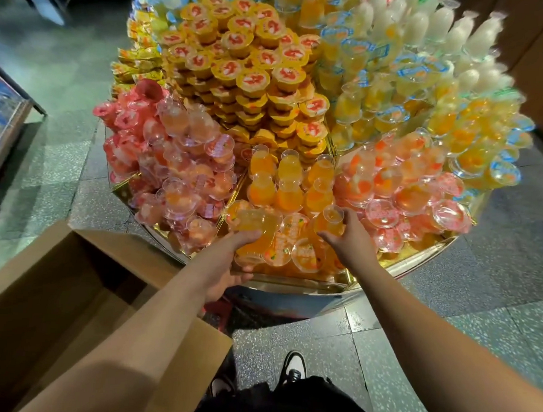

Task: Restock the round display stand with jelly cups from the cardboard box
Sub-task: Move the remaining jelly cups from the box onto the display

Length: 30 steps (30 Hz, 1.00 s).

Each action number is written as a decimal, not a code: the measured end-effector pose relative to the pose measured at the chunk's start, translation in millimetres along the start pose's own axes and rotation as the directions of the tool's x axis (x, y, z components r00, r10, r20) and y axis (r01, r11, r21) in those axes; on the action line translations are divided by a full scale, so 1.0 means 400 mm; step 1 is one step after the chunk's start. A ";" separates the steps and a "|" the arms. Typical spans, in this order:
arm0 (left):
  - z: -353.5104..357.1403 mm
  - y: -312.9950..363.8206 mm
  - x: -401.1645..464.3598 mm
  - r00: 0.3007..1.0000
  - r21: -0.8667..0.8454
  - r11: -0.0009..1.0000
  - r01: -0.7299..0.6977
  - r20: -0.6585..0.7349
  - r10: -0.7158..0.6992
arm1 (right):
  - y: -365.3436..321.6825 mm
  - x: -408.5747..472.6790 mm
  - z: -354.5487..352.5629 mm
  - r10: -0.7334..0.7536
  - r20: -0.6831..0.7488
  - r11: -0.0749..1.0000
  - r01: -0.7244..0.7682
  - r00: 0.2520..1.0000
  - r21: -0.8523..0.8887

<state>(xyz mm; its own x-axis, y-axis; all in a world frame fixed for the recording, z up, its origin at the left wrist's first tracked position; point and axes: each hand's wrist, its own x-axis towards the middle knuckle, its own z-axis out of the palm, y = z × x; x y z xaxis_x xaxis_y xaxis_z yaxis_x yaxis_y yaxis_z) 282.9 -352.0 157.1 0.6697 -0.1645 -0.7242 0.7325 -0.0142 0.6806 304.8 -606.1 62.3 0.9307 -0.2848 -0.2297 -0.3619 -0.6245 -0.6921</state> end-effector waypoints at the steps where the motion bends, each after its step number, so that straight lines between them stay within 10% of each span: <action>1: -0.001 0.001 0.000 1.000 0.002 1.000 0.008 0.000 -0.008 | -0.002 -0.001 -0.001 0.001 0.006 1.000 -0.001 1.000 -0.014; 7: -0.012 0.014 0.004 0.998 0.026 0.998 0.055 0.042 -0.056 | -0.002 -0.024 -0.035 -0.020 -0.049 0.999 0.018 0.999 -0.045; 11: -0.019 0.033 0.013 0.990 0.013 0.993 0.116 0.074 -0.117 | -0.076 -0.113 -0.089 -0.360 -0.260 0.932 0.338 0.896 -0.127; 15: -0.010 0.045 0.022 0.976 -0.003 0.983 0.186 0.112 -0.184 | -0.208 -0.187 -0.054 -0.703 0.057 0.682 0.695 0.709 -0.228; 30: 0.075 0.033 0.034 0.998 -0.202 0.979 0.023 -0.048 -0.033 | -0.300 -0.229 0.076 -0.333 -0.053 0.938 0.325 0.942 -0.117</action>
<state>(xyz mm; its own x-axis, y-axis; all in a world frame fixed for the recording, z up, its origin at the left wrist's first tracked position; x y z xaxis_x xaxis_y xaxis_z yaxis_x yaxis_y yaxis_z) 298.1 -384.1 159.6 0.6499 -0.1164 -0.7511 0.7574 0.1811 0.6273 264.5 -483.0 145.7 0.9939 -0.0988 0.0500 -0.0435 -0.7640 -0.6438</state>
